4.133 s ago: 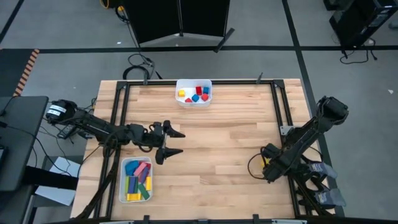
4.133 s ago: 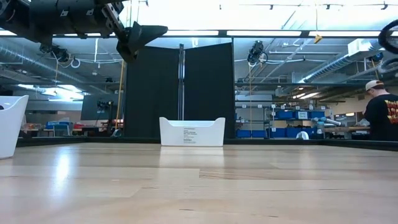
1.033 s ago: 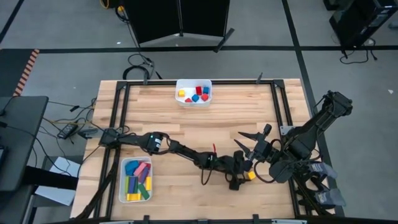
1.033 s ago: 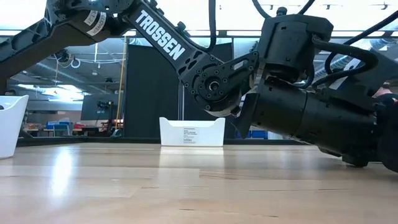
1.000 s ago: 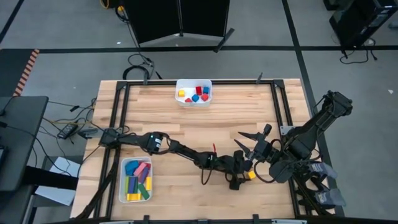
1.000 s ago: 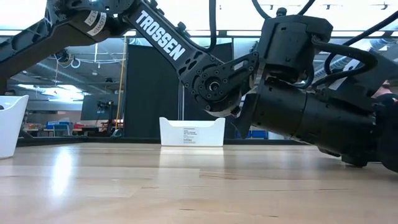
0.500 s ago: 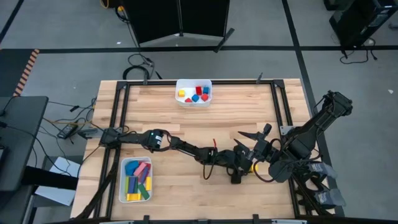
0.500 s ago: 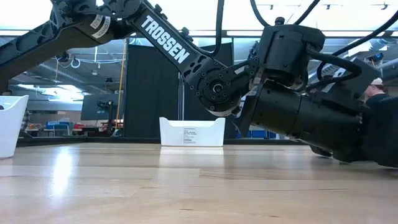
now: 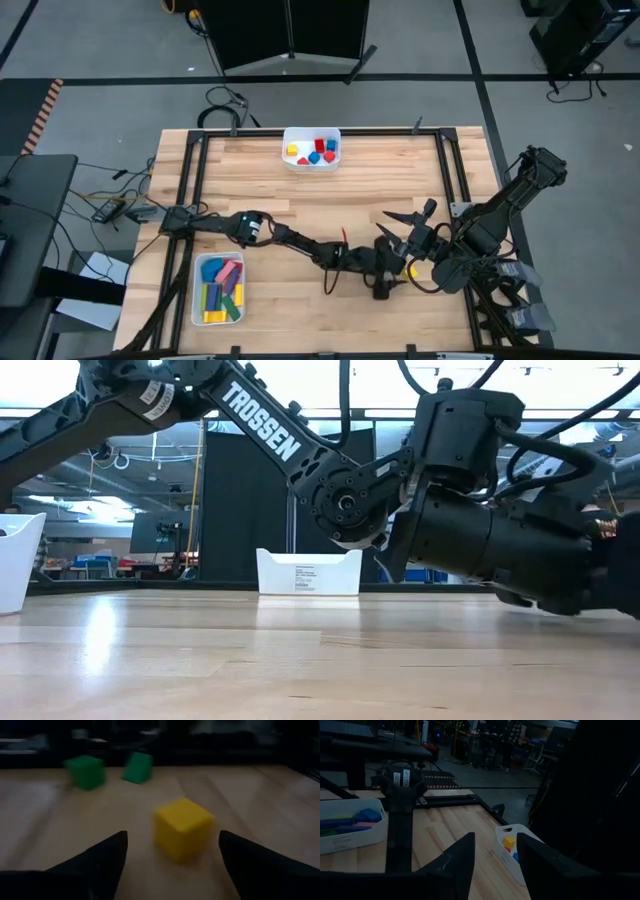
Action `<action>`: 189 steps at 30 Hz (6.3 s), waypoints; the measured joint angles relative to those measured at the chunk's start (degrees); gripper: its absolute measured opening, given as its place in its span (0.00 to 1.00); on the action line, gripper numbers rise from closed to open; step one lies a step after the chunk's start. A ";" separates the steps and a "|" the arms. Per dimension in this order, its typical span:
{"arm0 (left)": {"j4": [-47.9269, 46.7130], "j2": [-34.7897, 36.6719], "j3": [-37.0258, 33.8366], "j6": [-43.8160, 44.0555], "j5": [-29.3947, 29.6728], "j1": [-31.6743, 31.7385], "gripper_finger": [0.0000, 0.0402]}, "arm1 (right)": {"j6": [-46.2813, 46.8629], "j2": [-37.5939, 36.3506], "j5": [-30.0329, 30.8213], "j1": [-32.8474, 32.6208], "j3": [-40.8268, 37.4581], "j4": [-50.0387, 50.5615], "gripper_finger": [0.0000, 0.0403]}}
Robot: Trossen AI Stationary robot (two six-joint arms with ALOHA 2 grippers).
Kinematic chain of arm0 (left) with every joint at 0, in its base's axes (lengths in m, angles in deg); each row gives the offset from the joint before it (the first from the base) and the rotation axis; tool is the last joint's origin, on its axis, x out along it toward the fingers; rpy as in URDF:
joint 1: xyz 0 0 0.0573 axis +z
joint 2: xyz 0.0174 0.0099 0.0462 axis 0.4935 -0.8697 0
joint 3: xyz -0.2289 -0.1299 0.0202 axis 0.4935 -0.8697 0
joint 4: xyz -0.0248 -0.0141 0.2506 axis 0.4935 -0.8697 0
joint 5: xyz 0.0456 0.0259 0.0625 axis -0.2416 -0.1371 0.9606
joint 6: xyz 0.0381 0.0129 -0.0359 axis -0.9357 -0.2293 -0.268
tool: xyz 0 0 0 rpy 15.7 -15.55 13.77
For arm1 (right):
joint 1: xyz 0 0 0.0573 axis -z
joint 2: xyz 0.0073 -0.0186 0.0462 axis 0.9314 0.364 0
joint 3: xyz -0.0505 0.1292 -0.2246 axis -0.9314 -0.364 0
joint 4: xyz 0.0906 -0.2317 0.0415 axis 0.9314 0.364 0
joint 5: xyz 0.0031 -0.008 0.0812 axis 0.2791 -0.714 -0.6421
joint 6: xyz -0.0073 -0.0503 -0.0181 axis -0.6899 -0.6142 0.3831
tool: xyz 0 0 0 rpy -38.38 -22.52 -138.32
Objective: Sort blocks by size
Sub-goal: Put the yellow cube block into the top white bin, then put the green cube block into the top white bin
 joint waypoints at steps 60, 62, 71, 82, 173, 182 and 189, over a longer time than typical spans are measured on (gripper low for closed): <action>-8.05 1.78 1.06 -3.33 -1.82 5.41 0.35 | 0.01 -0.04 -3.54 -0.87 0.00 1.13 0.39; -2.36 7.36 -9.67 -3.34 0.18 6.28 0.35 | -0.37 -0.04 -3.54 -0.90 0.00 1.11 0.39; 10.95 36.94 -48.52 2.89 5.85 18.91 0.35 | -1.47 -0.04 -3.02 1.15 0.00 1.11 0.39; -3.05 53.02 -58.71 12.65 19.70 32.42 0.35 | 3.17 -0.02 -5.10 4.17 0.00 1.12 0.39; 5.17 102.56 -89.66 13.09 -4.76 19.01 0.72 | 55.62 11.84 -82.34 25.17 -20.70 43.01 0.75; 4.60 102.55 -89.64 12.63 -4.86 19.01 0.72 | 59.13 17.28 -84.07 25.77 -20.51 41.93 0.72; 4.12 102.55 -89.61 11.65 -4.86 19.01 0.72 | 60.04 17.53 -80.59 25.46 -18.25 42.32 0.70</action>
